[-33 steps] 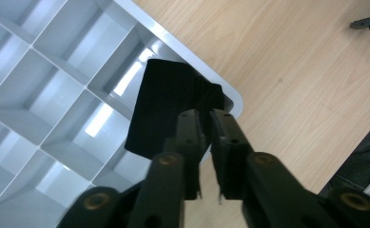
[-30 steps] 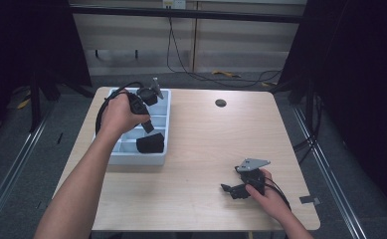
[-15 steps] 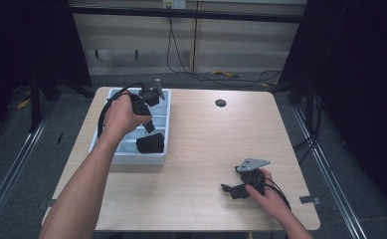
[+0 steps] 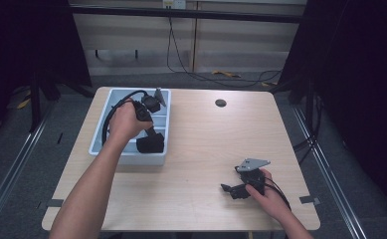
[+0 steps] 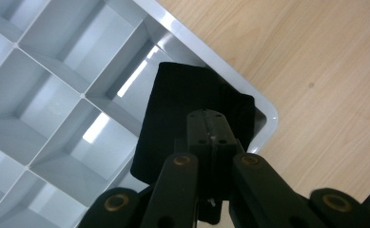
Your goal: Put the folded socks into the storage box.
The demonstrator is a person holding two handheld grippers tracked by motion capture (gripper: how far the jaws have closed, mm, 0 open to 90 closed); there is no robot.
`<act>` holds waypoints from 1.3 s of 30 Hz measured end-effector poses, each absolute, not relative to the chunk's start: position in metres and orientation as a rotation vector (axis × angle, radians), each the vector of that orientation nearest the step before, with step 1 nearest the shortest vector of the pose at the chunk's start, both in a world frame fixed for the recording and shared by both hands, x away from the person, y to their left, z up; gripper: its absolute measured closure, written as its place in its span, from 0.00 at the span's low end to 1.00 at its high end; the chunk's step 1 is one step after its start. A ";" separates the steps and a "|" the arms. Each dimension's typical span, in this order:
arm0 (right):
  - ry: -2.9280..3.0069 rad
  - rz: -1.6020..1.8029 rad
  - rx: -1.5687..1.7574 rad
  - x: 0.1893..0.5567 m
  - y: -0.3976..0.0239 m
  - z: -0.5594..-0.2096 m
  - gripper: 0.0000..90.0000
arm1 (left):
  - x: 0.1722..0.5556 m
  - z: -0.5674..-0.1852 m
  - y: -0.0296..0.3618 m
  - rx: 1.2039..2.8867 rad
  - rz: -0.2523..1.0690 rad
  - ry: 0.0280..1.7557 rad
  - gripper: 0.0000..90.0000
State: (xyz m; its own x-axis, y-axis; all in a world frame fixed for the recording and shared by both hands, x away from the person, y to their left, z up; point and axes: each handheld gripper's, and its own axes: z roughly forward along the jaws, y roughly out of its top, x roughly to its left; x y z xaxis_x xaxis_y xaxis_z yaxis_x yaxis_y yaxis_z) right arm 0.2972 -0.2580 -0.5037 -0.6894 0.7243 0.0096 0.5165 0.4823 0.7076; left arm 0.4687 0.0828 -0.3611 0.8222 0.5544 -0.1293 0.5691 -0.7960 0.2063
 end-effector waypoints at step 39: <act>2.442 1.018 1.055 0.297 -0.258 -0.504 0.14 | 0.461 -0.432 0.069 2.810 -0.237 0.844 1.00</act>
